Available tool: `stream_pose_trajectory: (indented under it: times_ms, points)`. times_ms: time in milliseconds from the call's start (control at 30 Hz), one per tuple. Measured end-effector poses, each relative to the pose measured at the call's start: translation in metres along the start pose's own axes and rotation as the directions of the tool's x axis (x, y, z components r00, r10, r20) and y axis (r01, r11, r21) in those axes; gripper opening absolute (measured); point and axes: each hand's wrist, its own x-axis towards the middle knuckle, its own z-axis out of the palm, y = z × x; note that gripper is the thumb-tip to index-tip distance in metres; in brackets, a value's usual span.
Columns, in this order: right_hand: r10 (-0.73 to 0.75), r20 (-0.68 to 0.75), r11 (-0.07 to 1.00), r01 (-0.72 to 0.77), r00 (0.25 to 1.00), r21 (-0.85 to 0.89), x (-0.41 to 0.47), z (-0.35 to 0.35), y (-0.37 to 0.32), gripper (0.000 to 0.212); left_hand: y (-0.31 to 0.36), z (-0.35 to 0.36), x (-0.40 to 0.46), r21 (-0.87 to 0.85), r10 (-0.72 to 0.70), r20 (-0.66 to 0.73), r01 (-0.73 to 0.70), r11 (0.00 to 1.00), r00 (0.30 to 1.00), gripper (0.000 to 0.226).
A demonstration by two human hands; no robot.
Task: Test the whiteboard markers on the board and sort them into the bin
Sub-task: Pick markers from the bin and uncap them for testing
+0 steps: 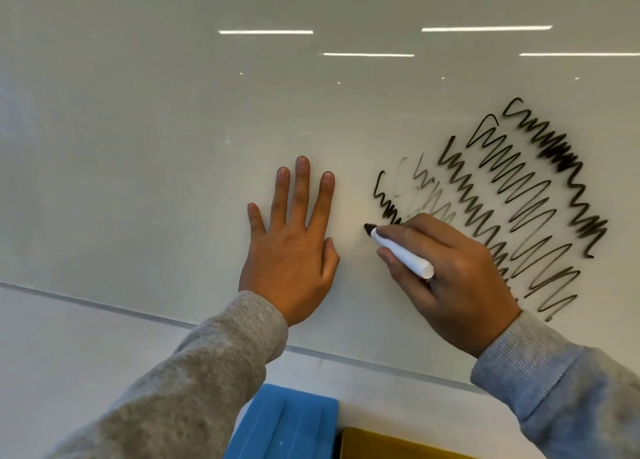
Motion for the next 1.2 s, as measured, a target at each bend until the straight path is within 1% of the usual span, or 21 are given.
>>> stream_pose_trajectory:
  times_ms: [67,167,267,367,400,500,600,733,833,933,1067,1167,1200]
  points:
    - [0.008,-0.02,1.0,-0.008,1.0,-0.026,-0.004,0.0,0.001,0.036,0.0,0.0,0.0,0.003,-0.003,0.004,0.003,1.0,1.0,0.079]
    - [-0.042,0.013,0.991,0.043,0.999,-0.124,-0.007,-0.002,0.001,0.038,0.0,0.001,-0.001,-0.001,0.0,0.007,0.0,1.0,1.0,0.079]
    - [-0.019,-0.007,0.991,0.018,1.0,-0.131,-0.004,-0.006,0.002,0.037,0.001,0.0,-0.002,-0.002,-0.004,0.005,0.004,1.0,1.0,0.078]
    - [-0.056,0.048,0.984,0.063,0.997,-0.167,-0.006,-0.004,-0.002,0.036,0.0,0.001,-0.002,-0.005,-0.002,0.006,0.002,1.0,1.0,0.079]
    - [-0.053,0.048,0.984,0.061,0.997,-0.17,-0.006,-0.004,-0.002,0.037,0.0,0.001,-0.003,-0.005,-0.003,0.007,0.003,1.0,1.0,0.079]
    - [0.009,0.001,0.99,-0.008,1.0,-0.139,-0.008,-0.006,0.001,0.037,-0.001,0.001,-0.003,-0.004,-0.002,0.006,0.002,1.0,1.0,0.079]
    - [-0.03,0.075,0.98,0.044,0.997,-0.196,-0.016,-0.003,-0.004,0.036,0.0,0.001,-0.004,-0.001,0.004,0.006,-0.004,1.0,1.0,0.079]
    - [0.021,0.05,0.987,-0.013,0.999,-0.158,-0.024,-0.004,-0.002,0.037,-0.001,0.001,-0.004,0.009,-0.002,0.008,0.002,1.0,1.0,0.08]
    - [-0.007,0.087,0.985,0.022,0.996,-0.172,-0.031,-0.004,-0.003,0.036,-0.001,0.003,-0.005,0.016,0.0,0.007,0.0,1.0,1.0,0.08]
    - [0.025,0.061,0.989,-0.016,0.998,-0.147,-0.033,-0.006,-0.001,0.036,0.0,0.004,-0.005,0.012,-0.006,0.008,0.006,1.0,1.0,0.08]
    - [-0.011,0.12,0.988,0.029,0.993,-0.15,-0.035,-0.003,-0.005,0.035,-0.001,0.004,-0.006,0.011,0.003,0.014,-0.004,1.0,1.0,0.08]
    - [0.031,0.045,0.99,-0.025,0.998,-0.137,-0.029,-0.008,0.001,0.035,-0.001,0.003,-0.006,0.013,0.001,0.019,-0.001,1.0,1.0,0.08]
    - [0.033,0.05,0.99,-0.026,0.998,-0.14,-0.029,-0.008,0.001,0.035,0.0,0.003,-0.006,0.014,0.002,0.021,-0.002,1.0,1.0,0.08]
